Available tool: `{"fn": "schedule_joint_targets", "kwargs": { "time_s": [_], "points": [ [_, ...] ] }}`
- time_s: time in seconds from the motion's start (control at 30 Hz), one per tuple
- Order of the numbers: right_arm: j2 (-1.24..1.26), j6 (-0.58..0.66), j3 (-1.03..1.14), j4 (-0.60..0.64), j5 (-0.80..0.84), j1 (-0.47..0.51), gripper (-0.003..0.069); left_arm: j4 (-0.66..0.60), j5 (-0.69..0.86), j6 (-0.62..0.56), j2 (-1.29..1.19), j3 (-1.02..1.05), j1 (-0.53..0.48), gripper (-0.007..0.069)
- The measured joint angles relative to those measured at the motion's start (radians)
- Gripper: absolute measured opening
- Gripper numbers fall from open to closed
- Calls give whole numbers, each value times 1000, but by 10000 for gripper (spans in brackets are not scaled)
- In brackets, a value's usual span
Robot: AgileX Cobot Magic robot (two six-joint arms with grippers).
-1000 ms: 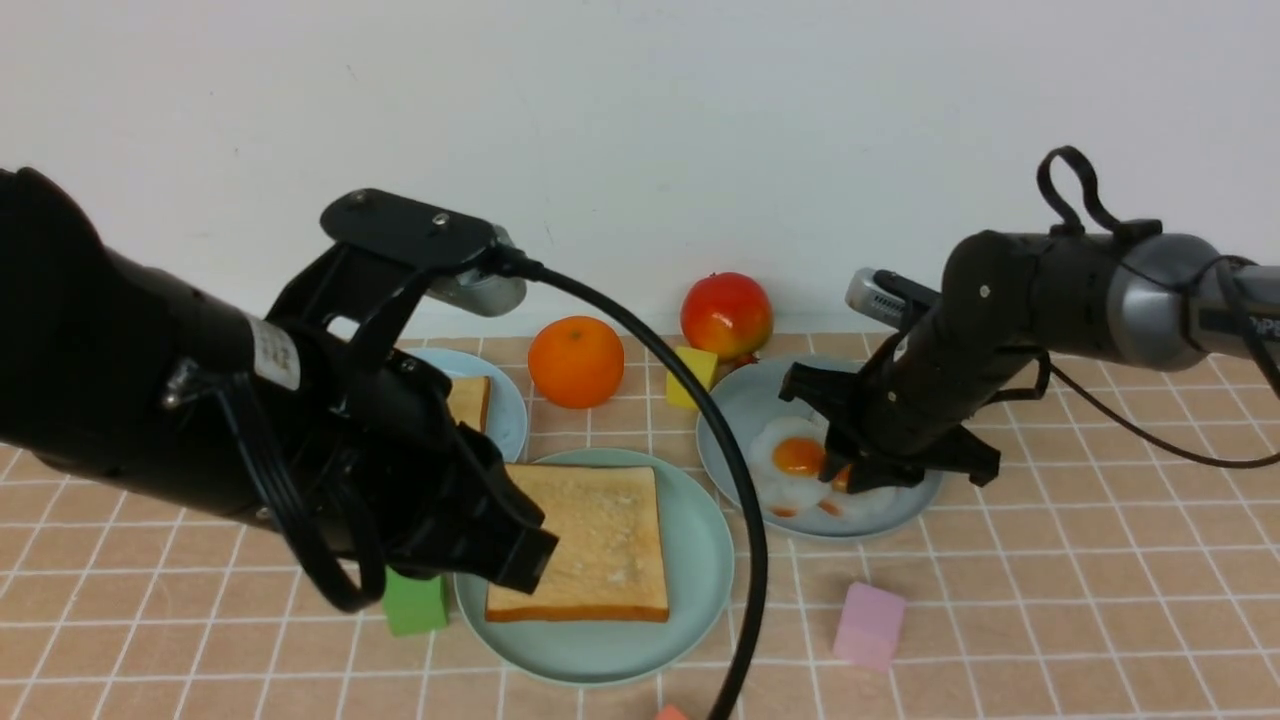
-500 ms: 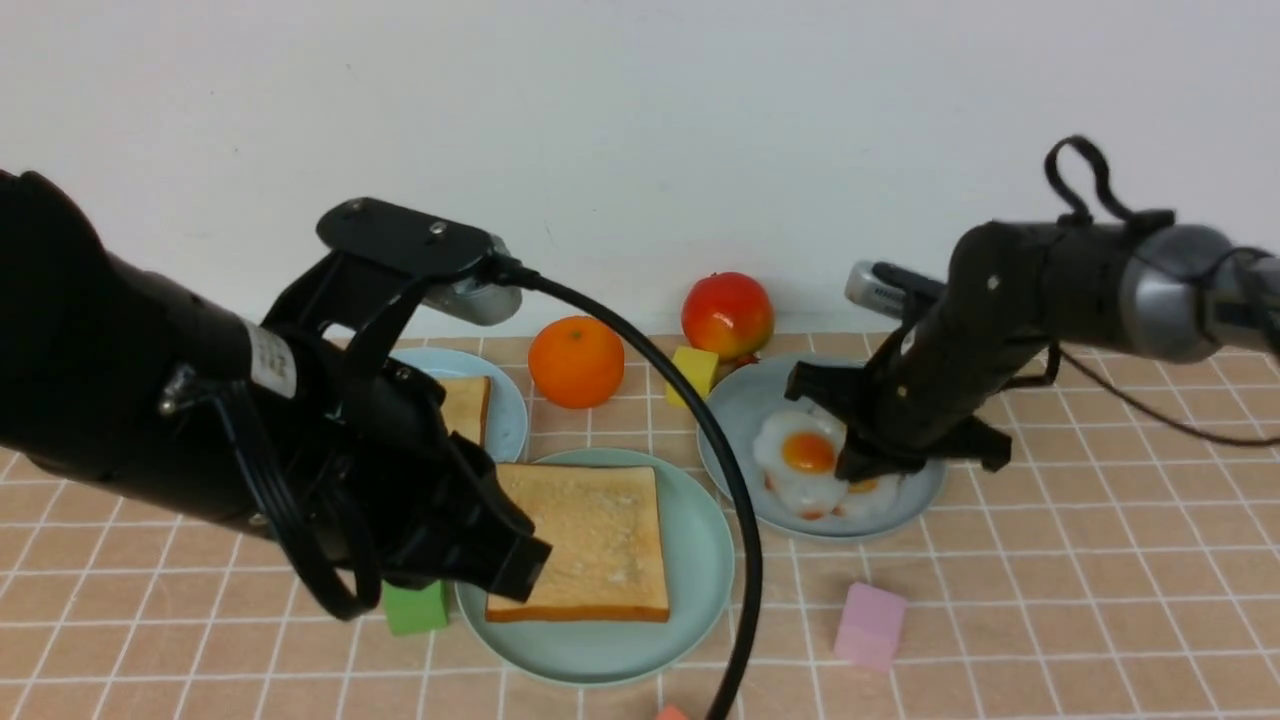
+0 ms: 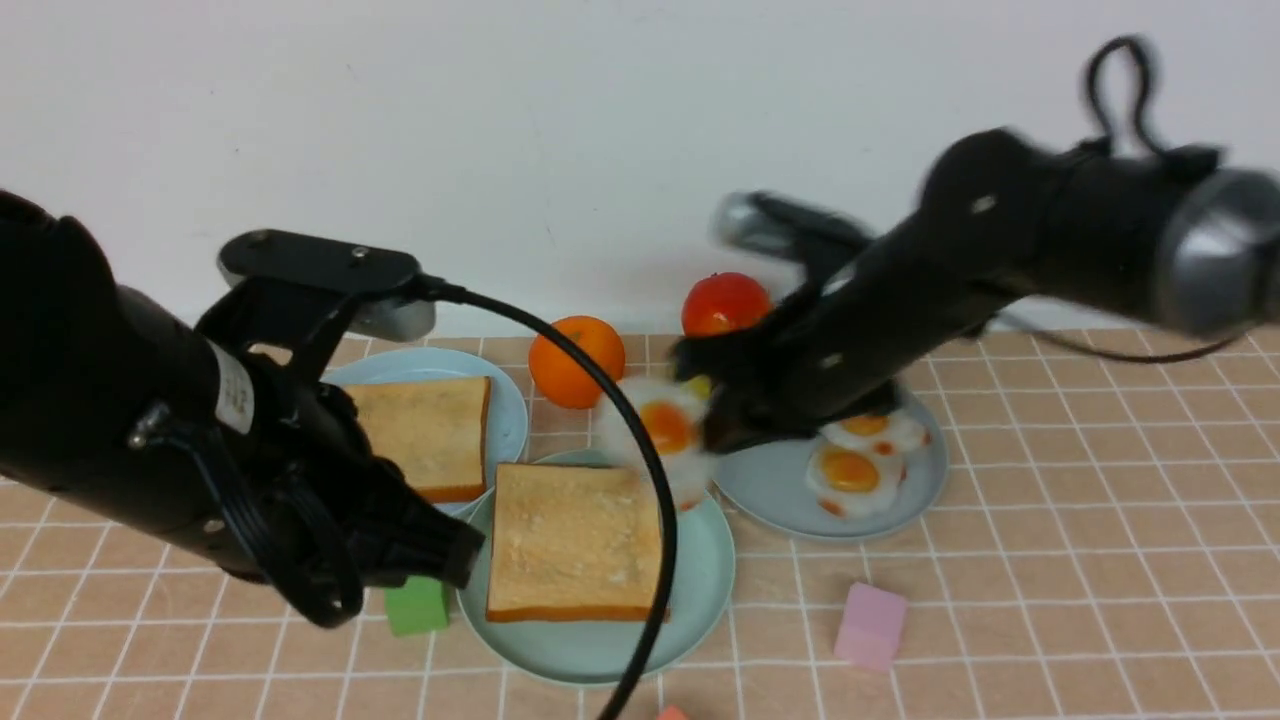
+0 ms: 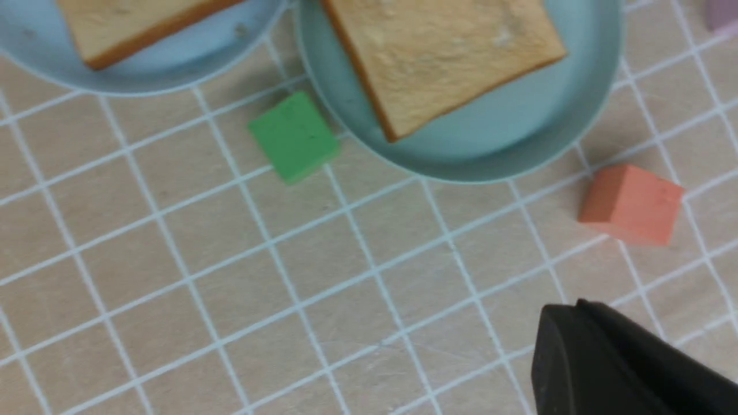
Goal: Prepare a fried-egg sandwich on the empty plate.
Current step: Use the right arm to place the fried egg on the slice of bread in the middle, then use the left arm to grab a slice of bread
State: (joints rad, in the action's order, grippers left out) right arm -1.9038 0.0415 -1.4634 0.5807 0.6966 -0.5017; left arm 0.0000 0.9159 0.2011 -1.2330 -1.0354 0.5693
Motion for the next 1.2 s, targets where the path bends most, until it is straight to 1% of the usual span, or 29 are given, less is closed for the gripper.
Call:
{"fn": "schedule_joint_targets", "kwargs": {
  "time_s": [0.1, 0.27, 0.37, 0.4, 0.5, 0.53, 0.57, 0.6, 0.63, 0.67, 0.7, 0.73, 0.8, 0.83, 0.87, 0.9, 0.93, 1.0, 1.03, 1.1, 1.13, 1.17, 1.2],
  "points": [
    [-36, 45, 0, 74, -53, -40, 2, 8, 1, 6, 0, 0, 0, -2],
    [-89, 57, 0, 131, -124, -44, 18, 10, 2, 7, 0, 0, 0, 0],
    [-107, 57, 0, 155, -143, -41, 69, 11, 3, 8, 0, 0, 0, 1],
    [-107, 57, 0, 156, -144, -41, 74, 11, 3, 8, 0, 0, 0, 1],
    [-108, 61, 0, 163, -154, -39, 202, 13, 3, 8, 0, 0, 0, 3],
    [-108, 61, 0, 155, -154, -38, 261, 13, 3, 8, 0, 0, 0, 3],
    [-108, 61, 0, 155, -154, -37, 261, 13, 3, 8, 0, 0, 0, 3],
    [-105, 61, 0, 141, -152, -36, 340, 13, 3, 8, 0, 0, 0, 3],
    [-98, 71, 0, 127, -145, -32, 393, 14, 3, 8, 0, 0, 0, 3],
    [-96, 74, 0, 125, -144, -30, 400, 15, 3, 8, 0, 0, 0, 4],
    [-76, 101, 0, 103, -127, -23, 447, 20, 3, 9, 0, 0, 0, 4],
    [-47, 132, 0, 83, -108, -11, 471, 29, 1, 10, 0, 0, 0, 4],
    [-9, 167, 0, 68, -87, 0, 481, 40, -7, 11, 0, 0, 0, 4],
    [66, 222, 0, 45, -49, 25, 472, 62, -30, 23, 0, 0, 0, 6],
    [104, 244, 0, 36, -24, 35, 457, 77, -48, 37, 0, 0, 0, 6],
    [174, 276, 0, 20, 10, 52, 412, 96, -69, 58, 0, 0, 0, 6],
    [184, 276, 0, 20, 16, 55, 412, 104, -74, 68, 0, 0, 0, 6],
    [300, 302, 0, -11, 89, 85, 289, 153, -129, 125, -8, 0, 0, 6],
    [332, 304, 2, -21, 109, 89, 251, 171, -141, 142, -14, 0, 0, 6],
    [463, 301, 18, -54, 170, 106, 99, 194, -173, 156, -45, 0, -13, 6],
    [496, 297, 31, -67, 187, 107, 52, 192, -177, 150, -56, -1, -26, 6],
    [530, 296, 38, -78, 199, 107, 26, 186, -179, 141, -68, -2, -39, 6],
    [620, 286, 79, -99, 223, 107, -8, 151, -177, 105, -104, -12, -90, 2]
  ]
}}
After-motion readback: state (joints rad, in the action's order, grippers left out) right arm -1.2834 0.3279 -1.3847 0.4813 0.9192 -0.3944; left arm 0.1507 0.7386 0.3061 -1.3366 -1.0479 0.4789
